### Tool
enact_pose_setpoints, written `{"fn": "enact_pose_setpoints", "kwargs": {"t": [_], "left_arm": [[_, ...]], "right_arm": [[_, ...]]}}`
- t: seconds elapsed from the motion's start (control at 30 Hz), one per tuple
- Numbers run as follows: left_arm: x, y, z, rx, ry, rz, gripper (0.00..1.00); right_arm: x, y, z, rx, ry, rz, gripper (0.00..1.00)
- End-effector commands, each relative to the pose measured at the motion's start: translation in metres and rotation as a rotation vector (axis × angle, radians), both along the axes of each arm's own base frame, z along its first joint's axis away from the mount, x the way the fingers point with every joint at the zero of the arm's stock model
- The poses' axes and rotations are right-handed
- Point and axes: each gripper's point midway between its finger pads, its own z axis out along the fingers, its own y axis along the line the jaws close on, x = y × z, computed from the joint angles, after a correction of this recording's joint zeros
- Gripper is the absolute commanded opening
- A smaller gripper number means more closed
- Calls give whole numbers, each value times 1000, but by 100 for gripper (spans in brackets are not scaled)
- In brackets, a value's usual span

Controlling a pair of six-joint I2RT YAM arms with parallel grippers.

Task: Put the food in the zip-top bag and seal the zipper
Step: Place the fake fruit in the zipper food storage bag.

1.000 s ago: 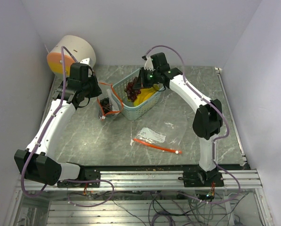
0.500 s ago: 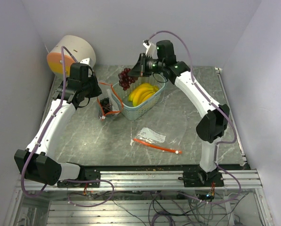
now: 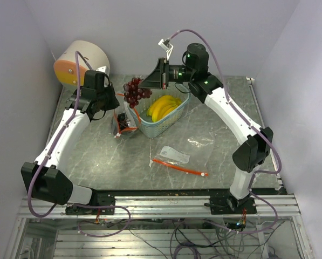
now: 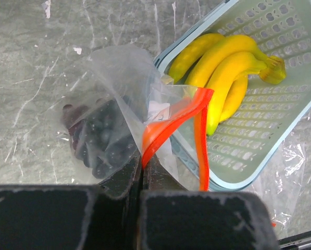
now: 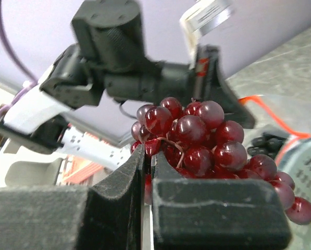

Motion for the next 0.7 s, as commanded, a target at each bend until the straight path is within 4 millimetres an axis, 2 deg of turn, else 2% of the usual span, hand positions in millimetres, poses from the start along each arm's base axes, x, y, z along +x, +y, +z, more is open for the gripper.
{"fn": "enact_pose_setpoints", "kwargs": {"t": [0.0,0.13,0.27,0.5,0.57,0.67], "left_arm": [[14,-7,25,-43,-65,-21,7],[14,-8,33,-48,-76,-22,7],[11,-8,37,-65,-83,-18,7],[0,-13,37,-110,-84,-29,7],[-2,-13,38,-114,-88,-32,7],[-5,-11,43,-110,-96,-30,7]], "right_arm": [[-50,0,25,95,-42,205,0],[-60,4,14,125,2,254,0],[-73,18,-11,135,51,316,0],[-69,33,-35,218,99,399,0],[-69,35,-46,229,129,428,0],[-66,38,-80,223,216,437,0]]}}
